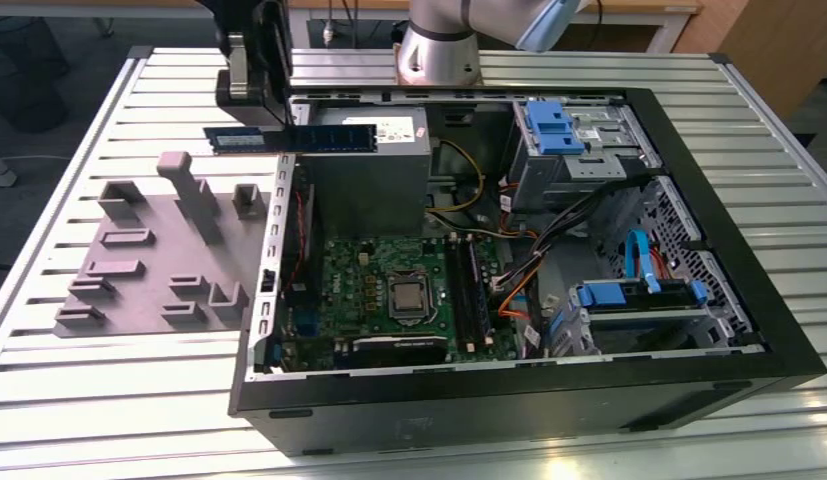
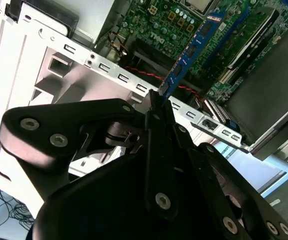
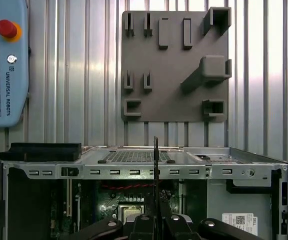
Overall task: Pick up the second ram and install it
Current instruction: 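Pick up the second ram and move it above second insertion slot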
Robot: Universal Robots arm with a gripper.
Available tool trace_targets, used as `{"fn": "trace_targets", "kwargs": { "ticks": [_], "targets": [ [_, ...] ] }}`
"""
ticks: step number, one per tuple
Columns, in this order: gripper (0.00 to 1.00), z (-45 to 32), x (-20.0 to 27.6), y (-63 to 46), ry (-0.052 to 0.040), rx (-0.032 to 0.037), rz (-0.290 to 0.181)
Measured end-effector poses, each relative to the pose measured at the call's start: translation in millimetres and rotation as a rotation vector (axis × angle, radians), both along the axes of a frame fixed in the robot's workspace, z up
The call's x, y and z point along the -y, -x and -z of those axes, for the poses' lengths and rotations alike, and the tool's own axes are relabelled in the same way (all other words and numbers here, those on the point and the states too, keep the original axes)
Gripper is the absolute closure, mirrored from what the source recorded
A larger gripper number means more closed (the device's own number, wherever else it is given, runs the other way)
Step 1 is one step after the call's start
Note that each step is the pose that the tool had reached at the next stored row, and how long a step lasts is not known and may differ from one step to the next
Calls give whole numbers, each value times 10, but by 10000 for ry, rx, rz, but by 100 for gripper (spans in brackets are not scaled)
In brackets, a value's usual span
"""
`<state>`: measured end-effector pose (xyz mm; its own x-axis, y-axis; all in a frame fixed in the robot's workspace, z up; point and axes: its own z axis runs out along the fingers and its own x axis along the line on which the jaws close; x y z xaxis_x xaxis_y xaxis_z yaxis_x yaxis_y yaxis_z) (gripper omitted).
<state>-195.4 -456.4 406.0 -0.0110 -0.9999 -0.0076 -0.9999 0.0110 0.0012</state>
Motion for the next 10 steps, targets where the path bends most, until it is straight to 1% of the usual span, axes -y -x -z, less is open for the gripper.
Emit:
{"fn": "trace_targets", "kwargs": {
  "ticks": [10],
  "targets": [
    [86,0,0,-86,0,0,0]
  ]
}}
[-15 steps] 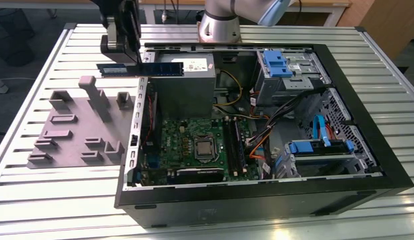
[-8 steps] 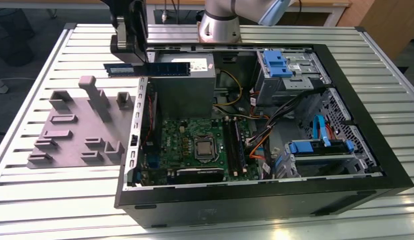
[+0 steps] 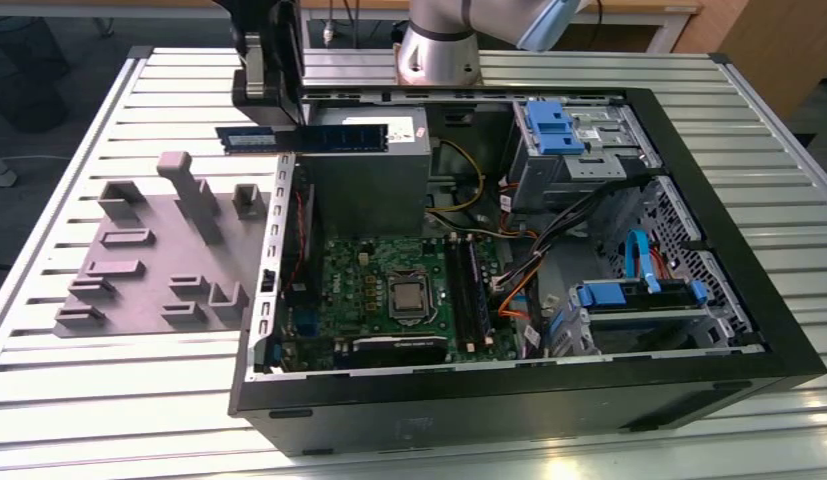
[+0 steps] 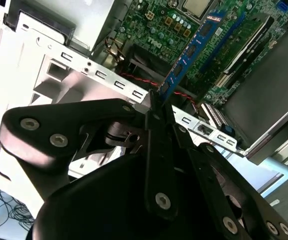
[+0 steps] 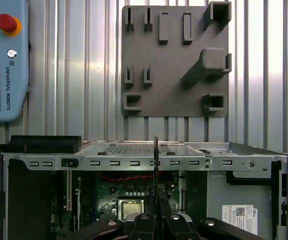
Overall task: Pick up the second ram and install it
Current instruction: 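Pick up the second ram and move it above second insertion slot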
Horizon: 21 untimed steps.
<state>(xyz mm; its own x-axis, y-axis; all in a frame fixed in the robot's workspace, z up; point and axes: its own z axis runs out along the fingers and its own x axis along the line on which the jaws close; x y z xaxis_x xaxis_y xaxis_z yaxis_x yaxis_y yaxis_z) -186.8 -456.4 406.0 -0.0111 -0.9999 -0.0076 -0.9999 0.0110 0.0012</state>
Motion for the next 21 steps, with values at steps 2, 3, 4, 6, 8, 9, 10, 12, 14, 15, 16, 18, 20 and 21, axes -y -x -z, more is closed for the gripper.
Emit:
{"fn": "trace_targets", "kwargs": {
  "ticks": [2,3,4,6,8,9,10,12,14,15,16,18,20,21],
  "targets": [
    [86,0,0,-27,0,0,0],
    [86,0,0,-42,1,0,-1],
    [86,0,0,-58,1,0,-1],
    [86,0,0,-87,-1,1,-1],
    [86,0,0,-107,0,0,-1],
    [86,0,0,-115,-1,0,0],
    [86,0,0,-125,0,0,0],
    [86,0,0,-150,0,0,0],
    [86,0,0,-175,0,0,0],
    [86,0,0,-186,1,0,-1],
    [86,0,0,-198,0,0,0],
    [86,0,0,-223,0,0,-1],
    [86,0,0,-245,0,0,-1],
    [86,0,0,-260,0,0,0]
  ]
}}
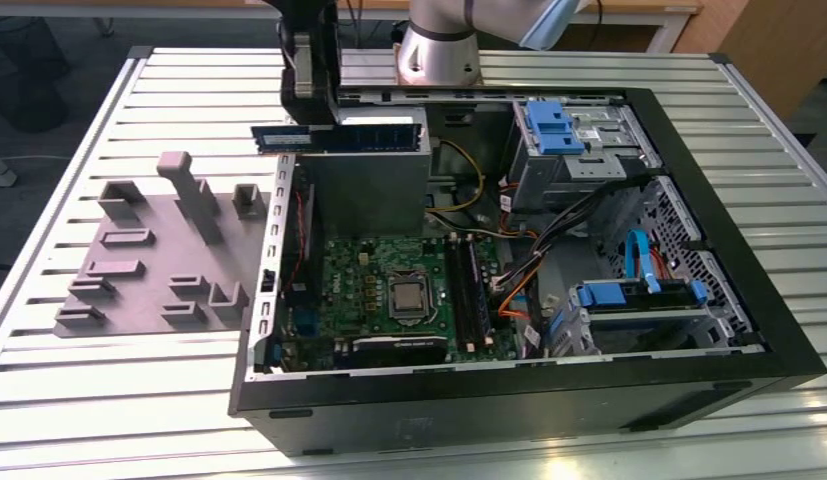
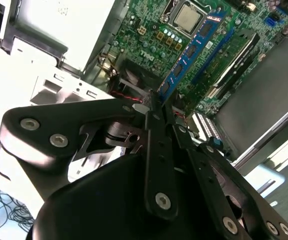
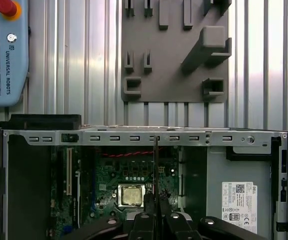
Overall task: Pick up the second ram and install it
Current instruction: 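Pick up the second ram and move it above second insertion slot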
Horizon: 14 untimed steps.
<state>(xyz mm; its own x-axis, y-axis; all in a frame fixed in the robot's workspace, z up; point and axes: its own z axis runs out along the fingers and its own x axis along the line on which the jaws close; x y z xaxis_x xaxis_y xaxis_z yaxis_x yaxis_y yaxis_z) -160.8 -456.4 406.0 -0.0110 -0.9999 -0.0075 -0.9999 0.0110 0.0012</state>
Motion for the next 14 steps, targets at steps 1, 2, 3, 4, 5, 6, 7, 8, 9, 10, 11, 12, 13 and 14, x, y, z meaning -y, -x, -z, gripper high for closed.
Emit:
{"fn": "trace_targets", "kwargs": {
  "ticks": [1,2,3,4,5,6,7,8,9,10,11,12,13,14],
  "targets": [
    [86,0,0,-18,-1,0,0],
    [86,0,0,-32,0,0,0],
    [86,0,0,-47,0,0,0],
    [86,0,0,-61,0,1,0],
    [86,0,0,-74,0,0,0],
    [86,0,0,-89,0,0,1],
    [86,0,0,-104,0,0,1],
    [86,0,0,-122,0,0,0],
    [86,0,0,-139,0,0,0],
    [86,0,0,-156,0,0,0],
    [86,0,0,-174,0,0,0],
    [86,0,0,-192,0,0,0],
    [86,0,0,-213,0,0,0],
    [86,0,0,-228,0,0,0]
  ]
}}
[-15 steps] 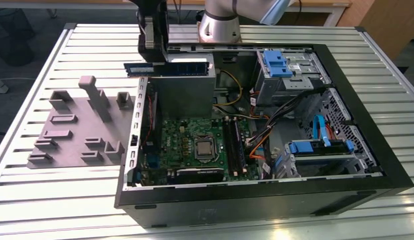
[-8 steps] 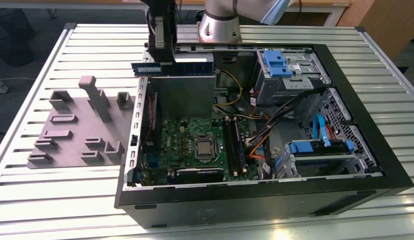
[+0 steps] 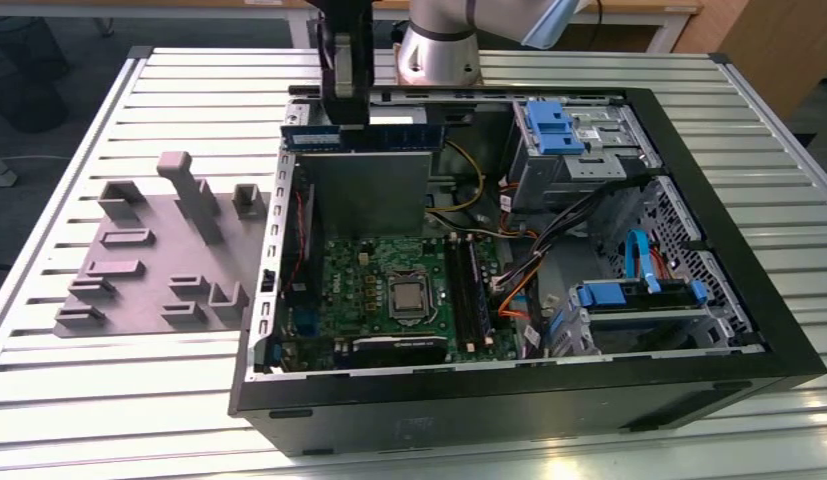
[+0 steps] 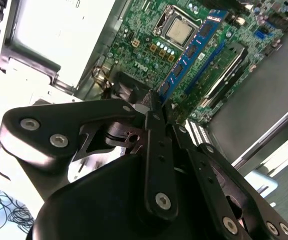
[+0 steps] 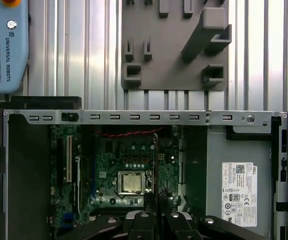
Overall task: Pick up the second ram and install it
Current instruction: 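Pick up the second ram and move it above second insertion slot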
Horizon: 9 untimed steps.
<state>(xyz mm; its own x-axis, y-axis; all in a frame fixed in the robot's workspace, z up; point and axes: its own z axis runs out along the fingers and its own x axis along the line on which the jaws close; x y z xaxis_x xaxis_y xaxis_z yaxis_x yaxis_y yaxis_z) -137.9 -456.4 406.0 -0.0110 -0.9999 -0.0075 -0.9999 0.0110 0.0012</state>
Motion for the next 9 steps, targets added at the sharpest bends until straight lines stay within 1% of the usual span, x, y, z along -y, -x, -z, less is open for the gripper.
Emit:
{"fn": "trace_targets", "kwargs": {
  "ticks": [9],
  "targets": [
    [86,0,0,-161,0,-1,0]
  ]
}}
